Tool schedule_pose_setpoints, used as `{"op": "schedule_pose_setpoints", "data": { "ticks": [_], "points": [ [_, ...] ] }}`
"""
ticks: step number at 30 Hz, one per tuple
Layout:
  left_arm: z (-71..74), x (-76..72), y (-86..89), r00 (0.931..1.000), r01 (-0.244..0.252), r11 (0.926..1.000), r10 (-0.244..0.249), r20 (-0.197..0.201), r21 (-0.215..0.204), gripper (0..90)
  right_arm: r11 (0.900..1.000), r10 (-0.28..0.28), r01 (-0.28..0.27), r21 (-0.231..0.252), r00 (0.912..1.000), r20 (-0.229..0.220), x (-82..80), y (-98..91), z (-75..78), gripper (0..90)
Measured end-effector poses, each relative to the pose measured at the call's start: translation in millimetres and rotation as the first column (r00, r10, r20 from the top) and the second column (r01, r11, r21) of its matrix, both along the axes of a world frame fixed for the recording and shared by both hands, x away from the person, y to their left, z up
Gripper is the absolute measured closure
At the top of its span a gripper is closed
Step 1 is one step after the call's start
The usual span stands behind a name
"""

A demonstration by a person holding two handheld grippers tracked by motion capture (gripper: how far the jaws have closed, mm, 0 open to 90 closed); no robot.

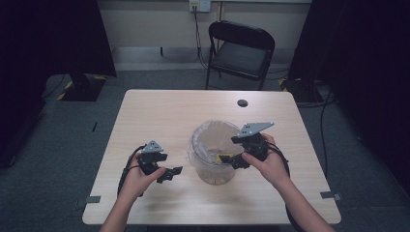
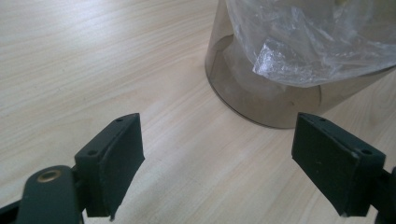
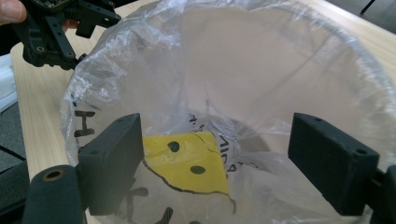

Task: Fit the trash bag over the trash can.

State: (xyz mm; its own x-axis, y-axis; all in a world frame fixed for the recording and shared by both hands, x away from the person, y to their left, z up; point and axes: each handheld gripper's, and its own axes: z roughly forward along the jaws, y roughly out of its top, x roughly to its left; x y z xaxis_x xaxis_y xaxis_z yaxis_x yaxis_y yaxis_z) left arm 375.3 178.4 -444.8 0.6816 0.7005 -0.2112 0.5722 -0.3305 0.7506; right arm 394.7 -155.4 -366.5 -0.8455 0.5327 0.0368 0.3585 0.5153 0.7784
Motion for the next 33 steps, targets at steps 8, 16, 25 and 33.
{"op": "schedule_pose_setpoints", "data": {
  "ticks": [8, 16, 25, 33],
  "points": [
    [-3.0, -1.6, 5.4, 0.9999, -0.011, 0.9999, 0.011, 0.001, -0.012, 16.5, 0.9998, -0.016, 0.016, -0.009, 0.9997, -0.016, 2.2, 5.7, -6.1, 19.6],
    [-4.1, -1.9, 8.4, 0.9999, -0.014, 0.9997, 0.014, 0.001, -0.018, 16.5, 0.9981, -0.051, 0.051, 0.035, 0.9984, 0.025, 9.6, 14.4, 12.5, 17.0],
    [-3.2, -3.0, 11.5, 0.9998, -0.016, 0.9996, 0.016, 0.008, -0.022, 16.5, 0.9998, 0.006, -0.006, 0.019, 1.0000, -0.007, 10.9, 47.1, 10.2, 17.4],
    [-2.6, -4.1, 11.7, 0.9998, -0.015, 0.9997, 0.016, 0.013, -0.017, 16.6, 0.9979, 0.021, -0.022, -0.060, 0.9995, -0.023, 8.8, 56.1, 2.1, 20.3]
  ]
}}
